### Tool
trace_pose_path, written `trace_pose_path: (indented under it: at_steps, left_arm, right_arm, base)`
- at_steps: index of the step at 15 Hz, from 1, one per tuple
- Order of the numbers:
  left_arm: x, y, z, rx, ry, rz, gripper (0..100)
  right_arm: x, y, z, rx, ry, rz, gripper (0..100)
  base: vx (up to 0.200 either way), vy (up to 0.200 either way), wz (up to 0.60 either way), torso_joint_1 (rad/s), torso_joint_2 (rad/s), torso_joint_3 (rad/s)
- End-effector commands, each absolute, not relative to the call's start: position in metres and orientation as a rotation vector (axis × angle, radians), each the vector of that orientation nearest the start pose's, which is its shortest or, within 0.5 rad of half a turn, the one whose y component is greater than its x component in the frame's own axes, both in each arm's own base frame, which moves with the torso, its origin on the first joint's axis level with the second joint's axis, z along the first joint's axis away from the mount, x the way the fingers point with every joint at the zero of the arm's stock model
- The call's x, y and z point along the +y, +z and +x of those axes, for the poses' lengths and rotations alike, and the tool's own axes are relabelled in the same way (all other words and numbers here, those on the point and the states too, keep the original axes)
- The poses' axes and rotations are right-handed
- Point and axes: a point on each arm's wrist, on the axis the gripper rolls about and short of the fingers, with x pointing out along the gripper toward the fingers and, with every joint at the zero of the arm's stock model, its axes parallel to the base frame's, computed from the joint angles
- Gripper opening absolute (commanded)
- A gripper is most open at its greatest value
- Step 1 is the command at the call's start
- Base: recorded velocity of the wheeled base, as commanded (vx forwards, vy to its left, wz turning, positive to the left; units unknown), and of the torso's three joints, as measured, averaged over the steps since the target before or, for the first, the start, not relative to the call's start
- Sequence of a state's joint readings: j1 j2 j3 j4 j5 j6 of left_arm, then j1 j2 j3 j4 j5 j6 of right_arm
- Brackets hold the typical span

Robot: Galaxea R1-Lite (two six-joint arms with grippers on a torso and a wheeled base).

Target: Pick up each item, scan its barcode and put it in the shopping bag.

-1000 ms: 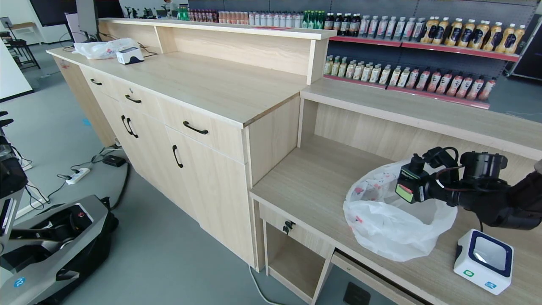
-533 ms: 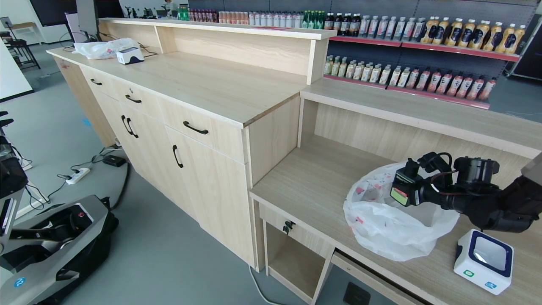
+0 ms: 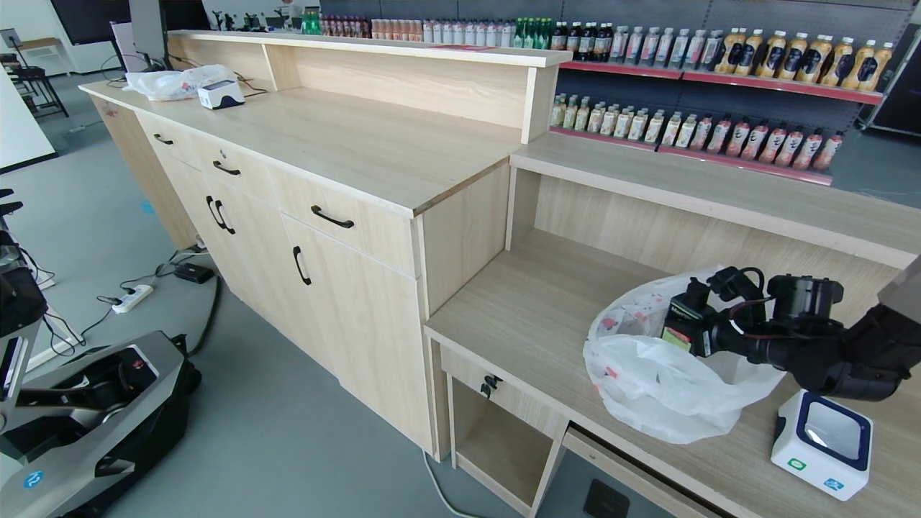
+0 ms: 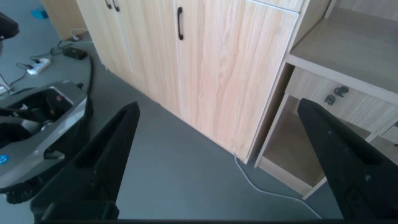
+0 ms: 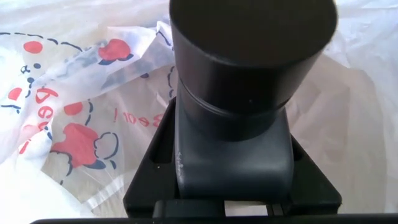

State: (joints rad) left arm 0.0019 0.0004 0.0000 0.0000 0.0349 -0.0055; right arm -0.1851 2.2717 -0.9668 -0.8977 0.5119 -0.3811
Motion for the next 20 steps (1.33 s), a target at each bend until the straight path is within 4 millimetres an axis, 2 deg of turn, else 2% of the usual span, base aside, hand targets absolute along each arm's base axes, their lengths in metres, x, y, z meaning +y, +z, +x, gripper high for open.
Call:
trace_pose_path:
  at_steps: [1,6,17,18,20]
  left_arm:
    - [0.0007,0.0755,-0.0228,0.000,0.038,-0.006,100]
    - [0.0007,0.0755,-0.0228,0.000,0.038,-0.006,100]
    - [0.0008,0.0755,-0.0228,0.000,0.037,-0.006,100]
    - [0.0007,0.0755,-0.0228,0.000,0.038,-0.006,100]
    - [0.0007,0.0755,-0.0228,0.000,0.038,-0.006,100]
  right_arm:
    - [-0.0630,0.0353,0.3954,0.339,0.394,-0.227,0]
    - [-0.0656,0.0283,0.3928,0.358,0.395,-0.237,0]
    - [-0.0702,0.0290,0.3911,0.351,0.416,-0.233,0]
    - [-0.0702,0.0295,0.3910,0.351,0.416,-0.233,100]
    - [-0.0700,0.0339,0.3902,0.343,0.417,-0.233,100]
  base:
    - [0.000,0.000,0.00,0.000,0.00,0.000]
    - [0.000,0.000,0.00,0.000,0.00,0.000]
    - [0.000,0.000,0.00,0.000,0.00,0.000]
    - [0.000,0.000,0.00,0.000,0.00,0.000]
    - [0.000,0.000,0.00,0.000,0.00,0.000]
